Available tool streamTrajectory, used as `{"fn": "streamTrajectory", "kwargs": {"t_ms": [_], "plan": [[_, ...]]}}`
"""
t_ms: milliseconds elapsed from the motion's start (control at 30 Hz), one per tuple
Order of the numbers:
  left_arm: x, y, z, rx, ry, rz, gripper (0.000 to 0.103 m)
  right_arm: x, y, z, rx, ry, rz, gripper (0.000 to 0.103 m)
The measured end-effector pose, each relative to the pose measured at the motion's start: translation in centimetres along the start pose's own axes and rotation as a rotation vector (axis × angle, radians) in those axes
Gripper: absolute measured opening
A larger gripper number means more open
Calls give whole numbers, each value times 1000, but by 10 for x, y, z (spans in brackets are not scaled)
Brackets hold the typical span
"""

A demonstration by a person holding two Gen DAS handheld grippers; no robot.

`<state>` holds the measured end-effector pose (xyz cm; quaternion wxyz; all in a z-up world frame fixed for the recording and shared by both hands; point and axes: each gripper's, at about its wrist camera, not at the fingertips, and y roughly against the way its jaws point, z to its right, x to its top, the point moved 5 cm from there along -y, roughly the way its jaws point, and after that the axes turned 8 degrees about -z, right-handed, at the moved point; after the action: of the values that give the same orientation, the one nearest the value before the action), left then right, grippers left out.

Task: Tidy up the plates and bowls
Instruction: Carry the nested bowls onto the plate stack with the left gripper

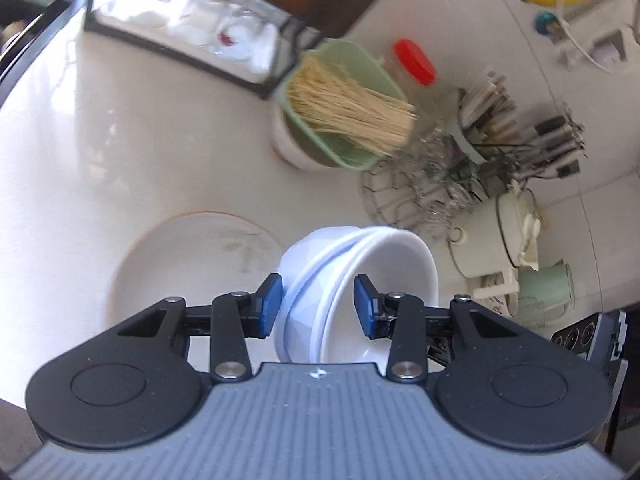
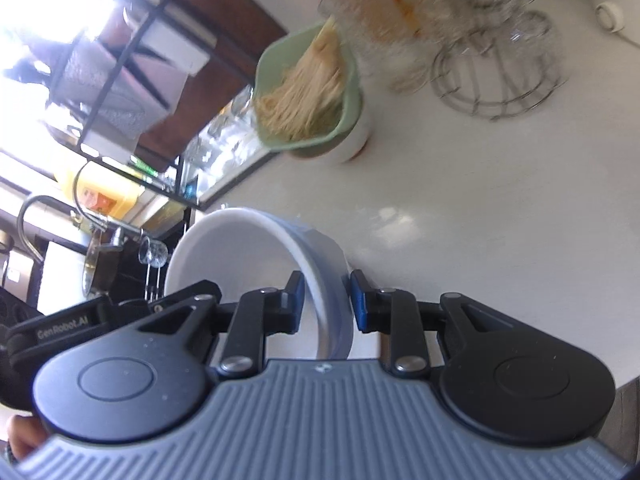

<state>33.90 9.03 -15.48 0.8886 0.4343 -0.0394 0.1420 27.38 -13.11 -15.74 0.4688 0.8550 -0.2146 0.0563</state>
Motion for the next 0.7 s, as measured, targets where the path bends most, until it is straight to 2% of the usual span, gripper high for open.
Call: {"fn": "streamTrajectory", "kwargs": {"t_ms": [167,367,567,700], "plan": [[4,-6,-29,36,15,-14,44,-9,-31,-15,-18,11,-51,28],[6,-28,-59,63,67,-61,44,-16,-61,-13,-63,-8,-97,28],[8,-41,-66,66,75,-93,44,-14,-71,-8,-69,-16,-114,29],[11,-42,-60,88,41,-92,46,-8,-66,-12,-96,22,-84,29]]}}
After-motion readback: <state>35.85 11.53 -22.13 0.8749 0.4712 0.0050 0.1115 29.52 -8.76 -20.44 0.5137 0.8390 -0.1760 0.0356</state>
